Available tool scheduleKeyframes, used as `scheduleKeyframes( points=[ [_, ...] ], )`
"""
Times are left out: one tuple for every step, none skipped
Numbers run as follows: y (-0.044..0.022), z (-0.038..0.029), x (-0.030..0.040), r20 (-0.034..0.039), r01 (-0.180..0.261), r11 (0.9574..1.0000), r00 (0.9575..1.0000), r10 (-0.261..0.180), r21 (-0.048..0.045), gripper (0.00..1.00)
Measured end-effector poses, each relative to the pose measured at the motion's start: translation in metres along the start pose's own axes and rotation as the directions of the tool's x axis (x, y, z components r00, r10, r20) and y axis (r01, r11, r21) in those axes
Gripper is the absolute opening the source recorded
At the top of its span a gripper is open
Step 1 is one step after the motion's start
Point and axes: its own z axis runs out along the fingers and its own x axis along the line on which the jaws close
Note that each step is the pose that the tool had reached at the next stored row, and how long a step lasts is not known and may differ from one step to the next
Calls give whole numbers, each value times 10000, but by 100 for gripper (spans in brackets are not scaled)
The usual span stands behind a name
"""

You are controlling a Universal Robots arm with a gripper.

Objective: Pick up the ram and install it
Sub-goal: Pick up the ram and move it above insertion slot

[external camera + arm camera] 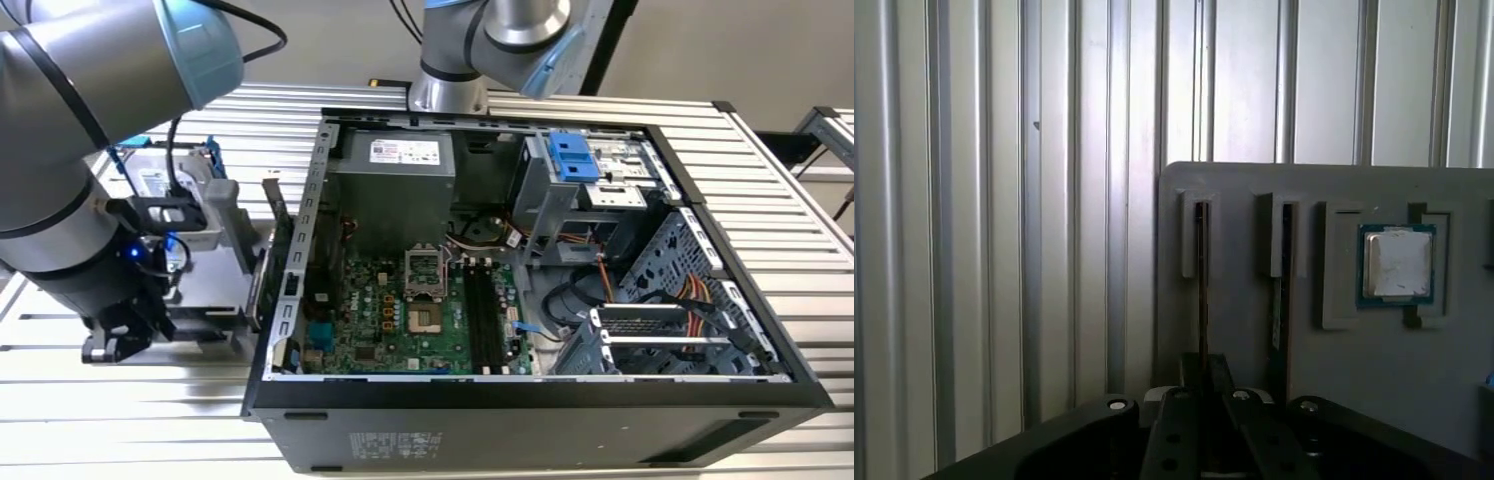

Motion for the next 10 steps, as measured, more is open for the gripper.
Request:
scheduleKeyframes(
  points=[
    [0, -13, -1, 0, 0, 10000, 10000, 0, 0, 0],
    [0, -25, -2, 0, 0, 10000, 10000, 0, 0, 0],
    [0, -37, -3, 1, 1, 10000, 10000, -1, 0, 0],
    [0, -48, -3, 1, 0, 10000, 10000, 0, 0, 0],
    [0, -58, -4, 0, 0, 10000, 10000, 0, -1, 0],
    [0, -66, -5, 2, 0, 10000, 10000, 0, 1, 0],
    [0, -75, -5, 1, 0, 10000, 10000, 0, 0, 0],
    [1, -86, -6, 0, 0, 10000, 10000, 0, 0, 0],
    [1, -96, -7, 0, 0, 10000, 10000, 0, 0, 0],
    [1, -105, -7, 1, 0, 10000, 10000, 0, 0, 0]
  ],
)
